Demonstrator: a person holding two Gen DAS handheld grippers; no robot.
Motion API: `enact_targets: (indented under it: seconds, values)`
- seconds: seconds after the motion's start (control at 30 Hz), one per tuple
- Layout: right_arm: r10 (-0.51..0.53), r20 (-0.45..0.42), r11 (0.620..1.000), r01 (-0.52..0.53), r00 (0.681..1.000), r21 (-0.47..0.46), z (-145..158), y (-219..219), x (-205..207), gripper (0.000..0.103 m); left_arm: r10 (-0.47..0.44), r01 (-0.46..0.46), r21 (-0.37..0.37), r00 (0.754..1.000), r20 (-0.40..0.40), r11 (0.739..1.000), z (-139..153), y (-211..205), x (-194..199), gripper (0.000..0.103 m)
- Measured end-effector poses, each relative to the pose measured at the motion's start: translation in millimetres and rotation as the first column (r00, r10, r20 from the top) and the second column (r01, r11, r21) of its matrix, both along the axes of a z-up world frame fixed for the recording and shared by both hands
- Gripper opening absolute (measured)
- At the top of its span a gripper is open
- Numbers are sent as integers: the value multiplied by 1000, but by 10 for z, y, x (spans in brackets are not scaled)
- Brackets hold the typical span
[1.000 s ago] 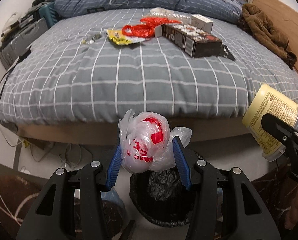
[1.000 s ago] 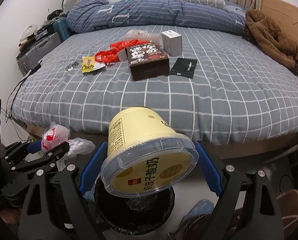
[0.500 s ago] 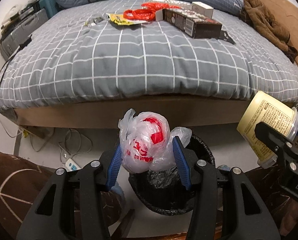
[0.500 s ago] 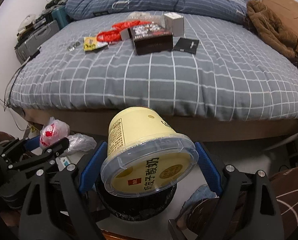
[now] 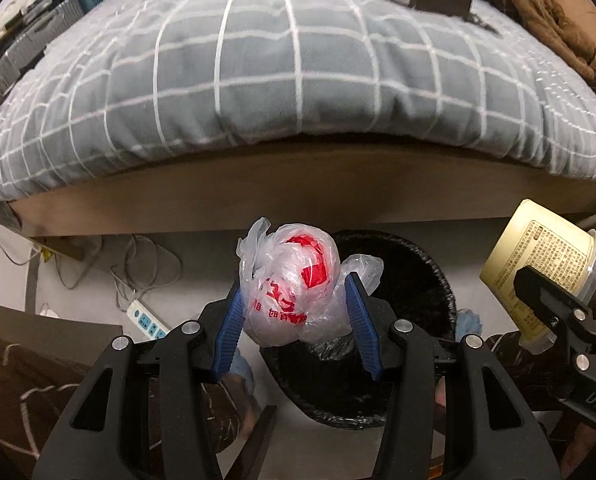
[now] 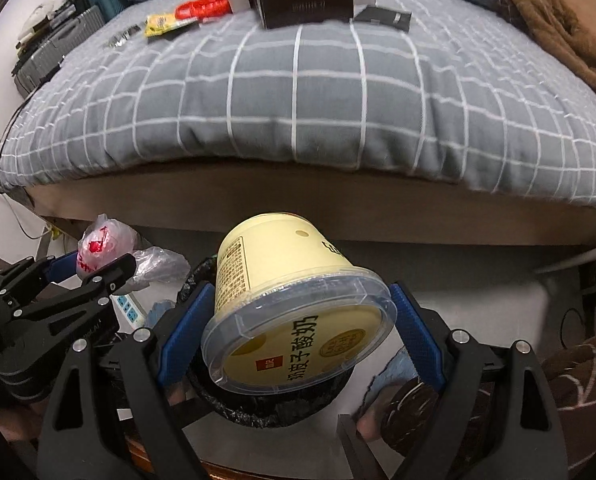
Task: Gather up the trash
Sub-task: 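Carry the plastic bag and yellow cup with both tools over the black bin, then open the left tool over the bin while the right tool releases the cup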
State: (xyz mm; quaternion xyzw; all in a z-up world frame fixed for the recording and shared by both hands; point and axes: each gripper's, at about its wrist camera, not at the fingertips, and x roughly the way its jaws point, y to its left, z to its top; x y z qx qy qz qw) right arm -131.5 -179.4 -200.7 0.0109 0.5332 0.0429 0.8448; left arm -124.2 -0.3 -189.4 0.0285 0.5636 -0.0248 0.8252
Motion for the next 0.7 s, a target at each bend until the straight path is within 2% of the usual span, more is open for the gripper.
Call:
enact_targets:
  seconds: [0.27, 0.7]
  values:
    - [31, -70, 999, -31, 997, -5, -279, 116, 113, 84, 45, -46, -9, 998, -54, 999, -249, 225, 38, 48]
    - [107, -122, 994, -107, 987, 7, -458, 431, 206, 85, 119, -121, -9, 988, -99, 993, -421, 595, -67, 48]
